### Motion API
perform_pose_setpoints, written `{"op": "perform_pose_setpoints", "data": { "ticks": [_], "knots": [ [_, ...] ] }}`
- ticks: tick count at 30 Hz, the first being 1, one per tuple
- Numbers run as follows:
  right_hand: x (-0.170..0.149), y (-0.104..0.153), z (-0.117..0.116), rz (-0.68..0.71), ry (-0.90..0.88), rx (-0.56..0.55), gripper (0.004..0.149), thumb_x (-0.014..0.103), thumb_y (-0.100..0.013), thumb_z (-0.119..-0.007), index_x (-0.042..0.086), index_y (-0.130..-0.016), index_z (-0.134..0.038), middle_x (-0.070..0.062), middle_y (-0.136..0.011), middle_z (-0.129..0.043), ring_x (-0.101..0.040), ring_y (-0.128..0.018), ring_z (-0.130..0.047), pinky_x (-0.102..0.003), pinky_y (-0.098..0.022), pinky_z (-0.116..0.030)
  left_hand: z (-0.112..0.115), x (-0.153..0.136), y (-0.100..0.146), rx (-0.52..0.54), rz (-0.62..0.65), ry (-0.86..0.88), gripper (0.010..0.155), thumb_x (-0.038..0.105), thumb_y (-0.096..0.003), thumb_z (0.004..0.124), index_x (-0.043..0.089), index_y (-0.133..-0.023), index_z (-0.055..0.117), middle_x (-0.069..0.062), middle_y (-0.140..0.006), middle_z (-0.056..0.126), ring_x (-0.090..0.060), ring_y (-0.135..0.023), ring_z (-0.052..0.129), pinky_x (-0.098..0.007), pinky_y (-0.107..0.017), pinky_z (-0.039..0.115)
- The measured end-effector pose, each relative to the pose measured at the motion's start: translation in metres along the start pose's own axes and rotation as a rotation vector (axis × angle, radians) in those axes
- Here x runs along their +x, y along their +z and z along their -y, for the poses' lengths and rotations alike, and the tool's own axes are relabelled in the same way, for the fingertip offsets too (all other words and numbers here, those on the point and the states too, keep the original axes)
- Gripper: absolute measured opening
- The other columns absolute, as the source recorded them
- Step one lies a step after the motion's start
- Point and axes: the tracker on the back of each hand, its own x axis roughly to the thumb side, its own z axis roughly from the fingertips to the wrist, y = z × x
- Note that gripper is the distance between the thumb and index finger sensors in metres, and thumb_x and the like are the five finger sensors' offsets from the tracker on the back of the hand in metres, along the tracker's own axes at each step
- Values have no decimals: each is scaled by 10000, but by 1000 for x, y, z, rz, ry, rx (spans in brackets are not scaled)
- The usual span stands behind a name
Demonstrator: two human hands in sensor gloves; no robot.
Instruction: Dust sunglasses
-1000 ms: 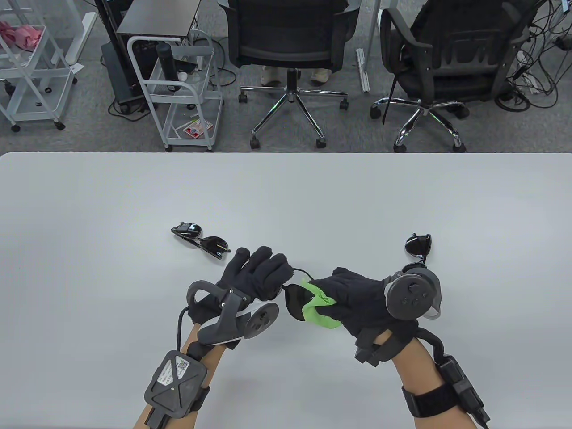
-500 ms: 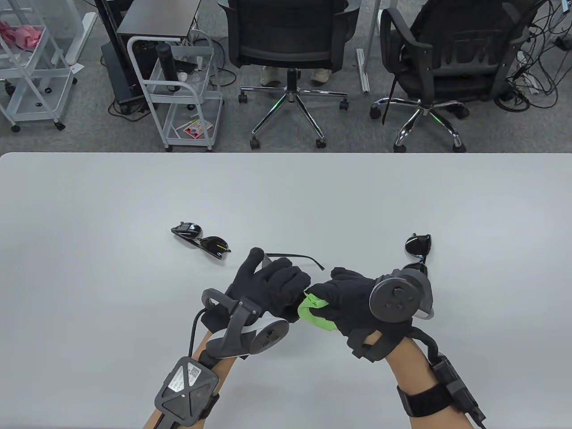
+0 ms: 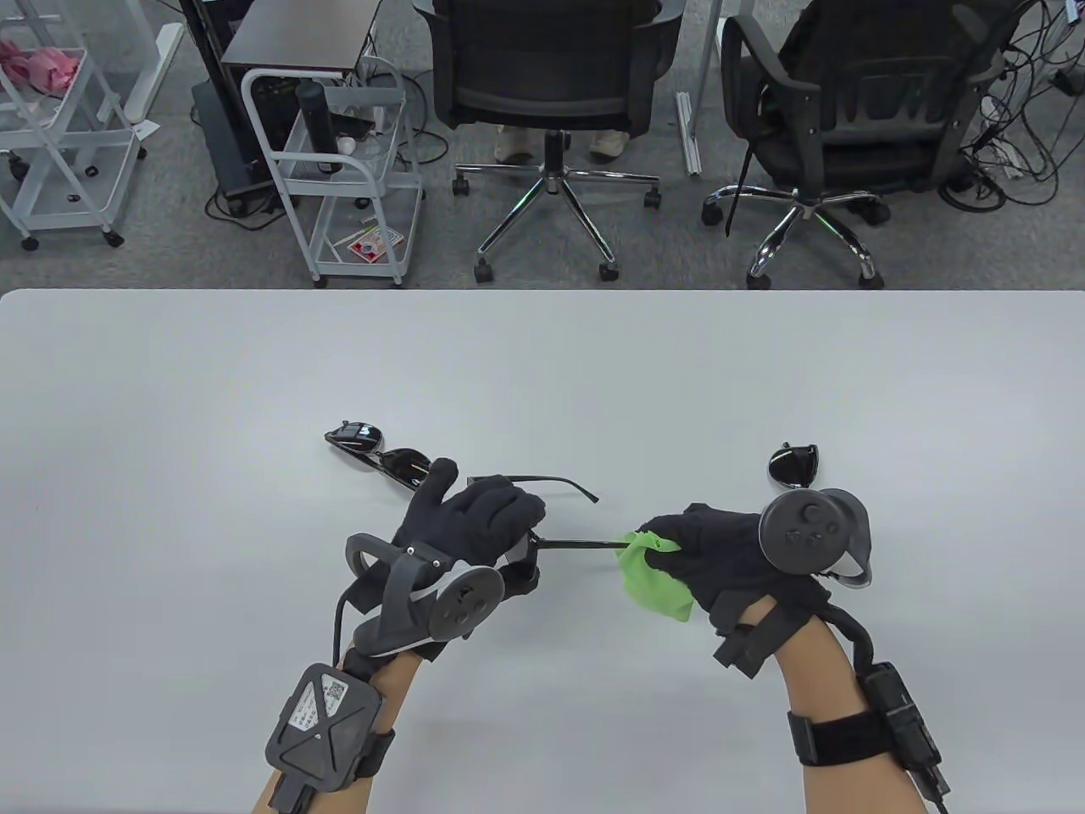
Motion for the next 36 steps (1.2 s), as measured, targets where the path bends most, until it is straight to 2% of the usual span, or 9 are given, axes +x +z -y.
{"op": "perform_pose_setpoints", "data": {
  "ticks": [5,10,12,14,18,24,29,31,36],
  "knots": [
    [12,-4,-10,32,-19,18,425,355,-438,-834,86,-753,-930,-71,-621,-1052,-322,-543,-1048,-672,-572,-679,2,12,-2,-23,30,-28,861,734,-136,925,552,-914,603,284,-892,843,-7,-914,976,-488,-804,653],
    [44,-20,-36,120,-21,82,424,354,-434,-831,88,-748,-931,-72,-618,-1051,-321,-546,-1047,-670,-572,-681,5,50,0,5,162,-218,852,746,-122,925,550,-894,620,284,-866,862,-3,-878,1006,-459,-793,680],
    [48,-19,-37,115,47,59,426,353,-429,-831,82,-739,-939,-73,-607,-1053,-323,-532,-1047,-666,-574,-685,6,46,-1,8,148,-229,846,764,-120,907,555,-884,608,301,-854,857,31,-863,1013,-386,-786,705],
    [46,-19,-35,105,22,60,427,368,-437,-819,95,-746,-933,-61,-606,-1051,-304,-524,-1052,-653,-571,-696,11,41,-2,-51,111,-53,843,748,-113,934,553,-876,635,280,-850,873,7,-859,1014,-380,-782,707],
    [42,-18,-30,93,66,64,425,361,-428,-827,97,-741,-939,-63,-603,-1054,-313,-526,-1049,-660,-571,-688,9,40,-5,-24,97,-113,847,749,-107,936,558,-874,632,295,-862,867,25,-870,1001,-349,-778,721],
    [20,-7,-8,33,100,47,423,360,-425,-829,99,-737,-943,-59,-591,-1057,-303,-514,-1054,-656,-572,-691,6,17,-3,-13,20,-21,856,753,-113,933,566,-887,619,299,-885,854,24,-887,987,-374,-781,714],
    [7,2,3,-13,93,-69,424,354,-436,-830,89,-749,-939,-74,-605,-1060,-321,-526,-1054,-657,-566,-695,11,-3,-3,-79,-47,102,863,771,-110,918,554,-893,626,298,-874,866,24,-869,1007,-395,-778,712],
    [8,4,6,-20,125,-148,443,352,-447,-825,87,-788,-921,-93,-690,-1052,-360,-608,-1042,-665,-570,-687,14,-8,-4,-120,-71,203,869,773,-113,912,529,-900,637,280,-868,879,9,-853,1022,-400,-775,715],
    [17,19,23,-3,100,-467,464,359,-450,-825,116,-841,-882,-79,-810,-1005,-388,-719,-994,-669,-581,-675,25,-21,-6,-240,-168,373,910,811,-135,866,423,-936,677,215,-844,925,-31,-754,1096,-403,-741,753]
  ]
}}
